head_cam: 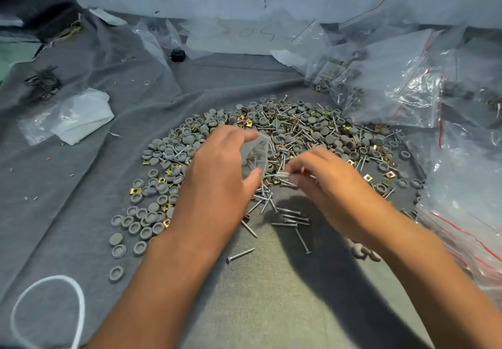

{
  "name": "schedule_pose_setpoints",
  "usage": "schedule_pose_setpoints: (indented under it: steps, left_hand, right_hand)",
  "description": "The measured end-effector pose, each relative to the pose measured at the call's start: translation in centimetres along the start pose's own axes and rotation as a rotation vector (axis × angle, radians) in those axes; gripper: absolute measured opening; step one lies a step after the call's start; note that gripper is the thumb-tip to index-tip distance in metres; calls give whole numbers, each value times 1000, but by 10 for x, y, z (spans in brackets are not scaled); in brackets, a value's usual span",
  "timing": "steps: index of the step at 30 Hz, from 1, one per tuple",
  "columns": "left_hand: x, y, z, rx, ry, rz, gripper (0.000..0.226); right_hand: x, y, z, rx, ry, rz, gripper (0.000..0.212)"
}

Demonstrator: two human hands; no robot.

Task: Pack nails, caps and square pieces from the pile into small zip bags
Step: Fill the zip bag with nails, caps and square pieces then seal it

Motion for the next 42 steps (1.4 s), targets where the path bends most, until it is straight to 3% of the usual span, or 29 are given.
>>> schedule_pose_setpoints:
  steps: [3, 6, 10, 16, 18, 21, 23, 30, 37, 42]
  left_hand:
    - [2, -2, 0, -8, -11, 35, 52]
    - [6, -6, 2, -26, -23, 50, 53]
    - [9, -12, 3, -54, -32, 42, 54]
    - [13, -17, 4, -89, -24, 18, 55]
    - [13, -15, 4, -81, -23, 15, 54]
    - [14, -13, 5, -70, -15, -2, 55]
    - [14, -14, 6, -70, -18, -15, 55]
    - [14, -16, 6, -90, -7, -20, 56]
    - [13, -16, 6, -109, 6, -28, 58]
    - [12, -17, 6, -112, 6, -29, 57]
  right_hand:
    - [-11, 18, -1, 243, 54, -111, 9]
    - [-25, 20, 0, 360, 114, -97, 14]
    - [-33, 12, 1, 401, 105, -9, 11]
    - [-30, 11, -1, 447, 60, -114, 17]
    - [-18, 13, -1, 364, 2, -148, 18]
    - [2, 1, 3, -117, -91, 24, 21]
    - [7, -9, 9, -308, -71, 137, 23]
    - [1, -14, 12, -372, -56, 92, 16]
    - [10, -8, 11, -248, -93, 0, 12]
    - [6, -8, 15, -300, -45, 138, 12]
Point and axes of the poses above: each hand's wrist, its own z-axis away from the middle knuckle, its own y-axis out of the back of the hand, x = y × z, the point moved 3 cm from there along -z, towards the middle knuckle, and after that the axes turned 12 degrees about z, right-handed, at the moved point
